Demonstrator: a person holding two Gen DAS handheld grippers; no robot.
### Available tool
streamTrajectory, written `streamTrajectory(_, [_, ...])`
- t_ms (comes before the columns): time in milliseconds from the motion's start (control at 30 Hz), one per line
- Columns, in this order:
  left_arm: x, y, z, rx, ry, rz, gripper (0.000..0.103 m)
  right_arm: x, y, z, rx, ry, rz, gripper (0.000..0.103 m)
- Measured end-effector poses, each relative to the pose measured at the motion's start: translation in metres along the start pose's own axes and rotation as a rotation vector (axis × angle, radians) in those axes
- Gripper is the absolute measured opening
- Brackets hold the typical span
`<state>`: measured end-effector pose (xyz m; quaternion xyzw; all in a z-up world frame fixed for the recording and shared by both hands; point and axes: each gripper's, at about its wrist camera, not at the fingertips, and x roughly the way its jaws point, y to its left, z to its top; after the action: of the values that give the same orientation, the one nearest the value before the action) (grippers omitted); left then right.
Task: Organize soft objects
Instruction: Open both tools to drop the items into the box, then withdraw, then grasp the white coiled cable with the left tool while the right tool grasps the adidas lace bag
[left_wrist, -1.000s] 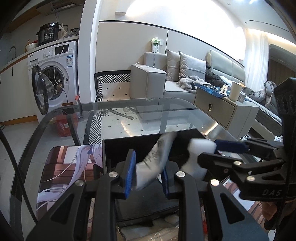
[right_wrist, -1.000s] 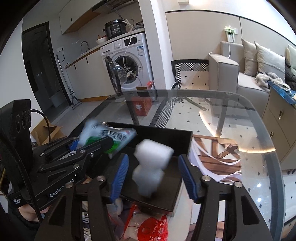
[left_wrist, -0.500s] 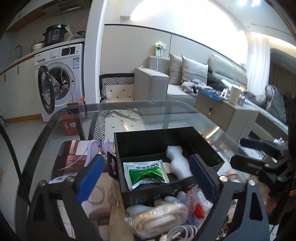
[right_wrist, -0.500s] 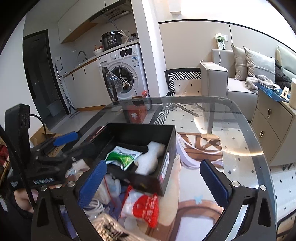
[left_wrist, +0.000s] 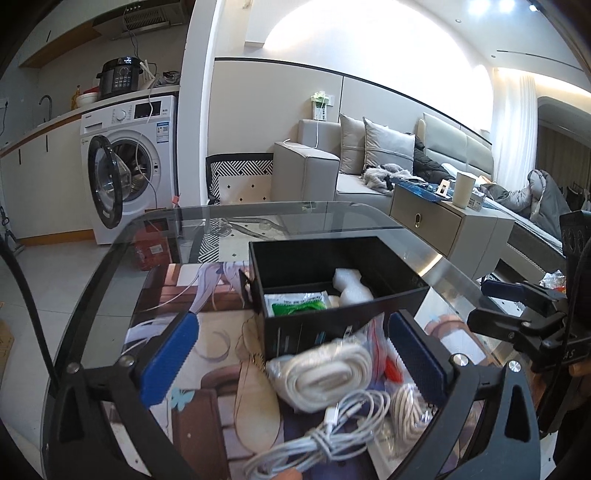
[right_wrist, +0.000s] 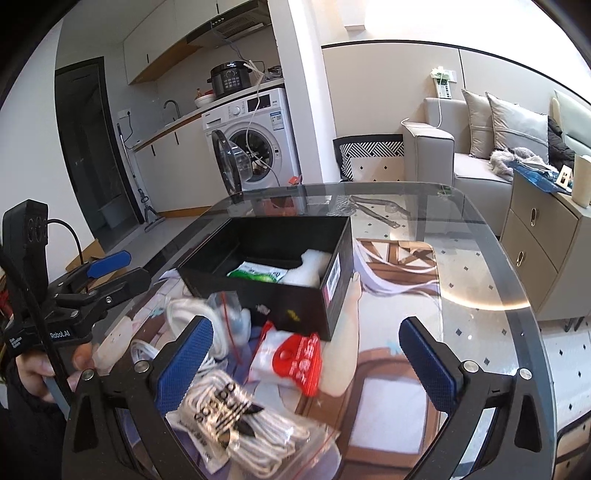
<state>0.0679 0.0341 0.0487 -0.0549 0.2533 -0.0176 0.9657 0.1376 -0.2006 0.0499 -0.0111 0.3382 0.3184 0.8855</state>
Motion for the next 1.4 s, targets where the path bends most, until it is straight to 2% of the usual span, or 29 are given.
streamTrajectory(667, [-0.013, 0.003, -0.038, 0.015, 0.052, 0.032, 0.103, 0.004, 0.016, -0.033, -0.126, 0.113, 0.083, 0.103])
streamTrajectory(1033, [-0.009, 0.0, -0.054, 0.048, 0.096, 0.013, 0.103, 0.021, 0.029, -0.05, -0.197, 0.191, 0.124, 0.103])
streamTrajectory(1400, [-0.001, -0.007, -0.061, 0.092, 0.148, -0.01, 0.103, 0.037, 0.036, -0.056, -0.22, 0.227, 0.128, 0.102])
